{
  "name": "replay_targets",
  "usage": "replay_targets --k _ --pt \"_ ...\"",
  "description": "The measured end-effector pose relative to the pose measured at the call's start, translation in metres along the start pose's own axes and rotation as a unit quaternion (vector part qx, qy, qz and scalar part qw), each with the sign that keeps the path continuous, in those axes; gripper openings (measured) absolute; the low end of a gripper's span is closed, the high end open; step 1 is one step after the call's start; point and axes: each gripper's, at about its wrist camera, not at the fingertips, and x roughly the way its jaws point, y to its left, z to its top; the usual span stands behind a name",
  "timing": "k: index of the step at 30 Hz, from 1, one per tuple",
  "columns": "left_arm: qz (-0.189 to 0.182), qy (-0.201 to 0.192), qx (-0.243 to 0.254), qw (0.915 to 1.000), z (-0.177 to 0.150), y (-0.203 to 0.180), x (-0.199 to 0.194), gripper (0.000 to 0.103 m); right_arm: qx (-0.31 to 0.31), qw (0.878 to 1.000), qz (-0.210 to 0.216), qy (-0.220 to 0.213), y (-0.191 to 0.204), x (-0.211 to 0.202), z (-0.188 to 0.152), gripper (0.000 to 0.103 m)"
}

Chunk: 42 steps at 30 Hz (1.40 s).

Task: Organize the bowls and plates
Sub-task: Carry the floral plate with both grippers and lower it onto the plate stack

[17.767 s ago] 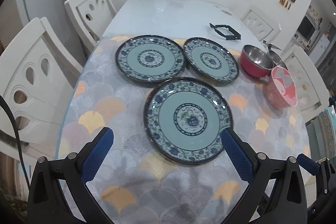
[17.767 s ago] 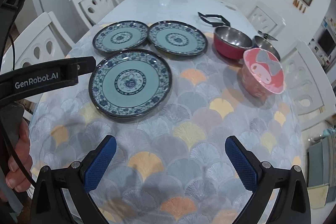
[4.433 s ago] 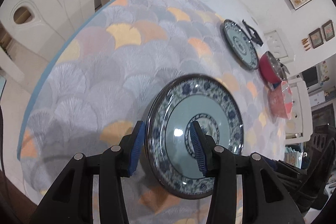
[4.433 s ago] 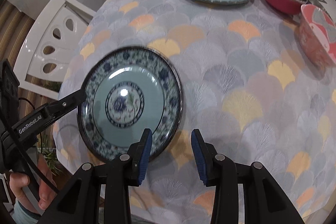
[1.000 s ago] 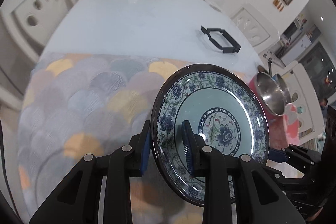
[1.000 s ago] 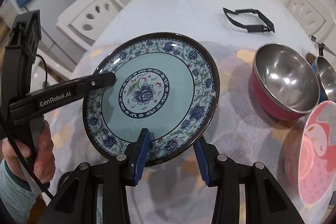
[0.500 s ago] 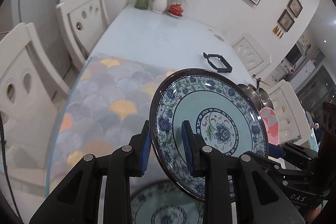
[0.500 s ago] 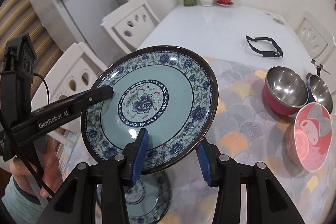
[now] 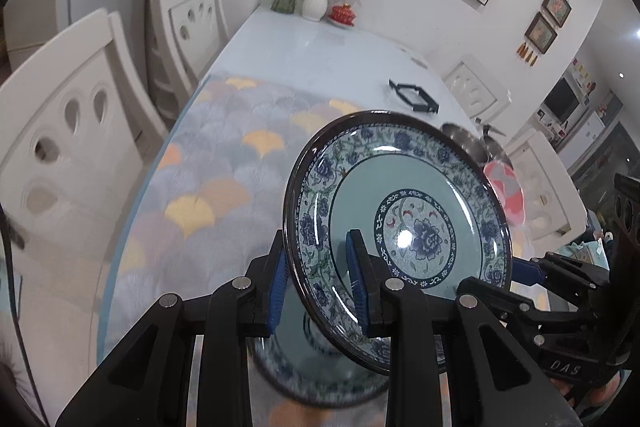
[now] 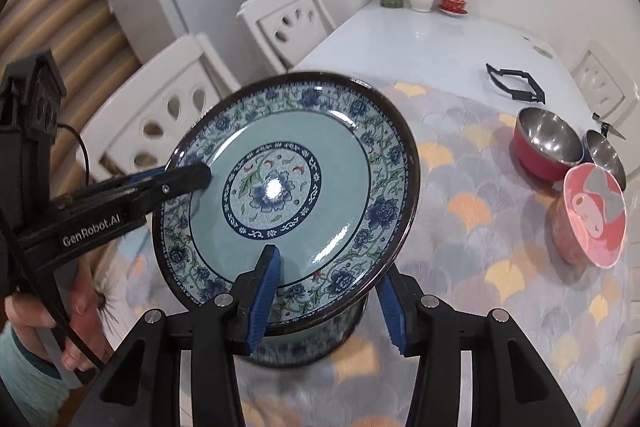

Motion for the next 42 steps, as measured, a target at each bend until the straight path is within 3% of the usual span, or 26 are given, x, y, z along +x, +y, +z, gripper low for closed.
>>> replay_targets --k 10,20,42 --pt "0.017 0.048 -0.012 0.9986 -0.050 0.012 0.012 0.025 0.016 0.996 0.020 0.081 0.005 0.030 -0.052 0.048" --pt "0.022 0.070 -0.017 0.9972 -0.076 0.018 0.023 0.025 0.028 0.992 0.025 0.120 0.003 0.050 -0.069 0.048" --pt "0.011 0.087 -0.025 0.9958 -0.076 0.026 0.040 0.025 0.065 0.983 0.020 0.171 -0.005 0.082 -0.062 0.053"
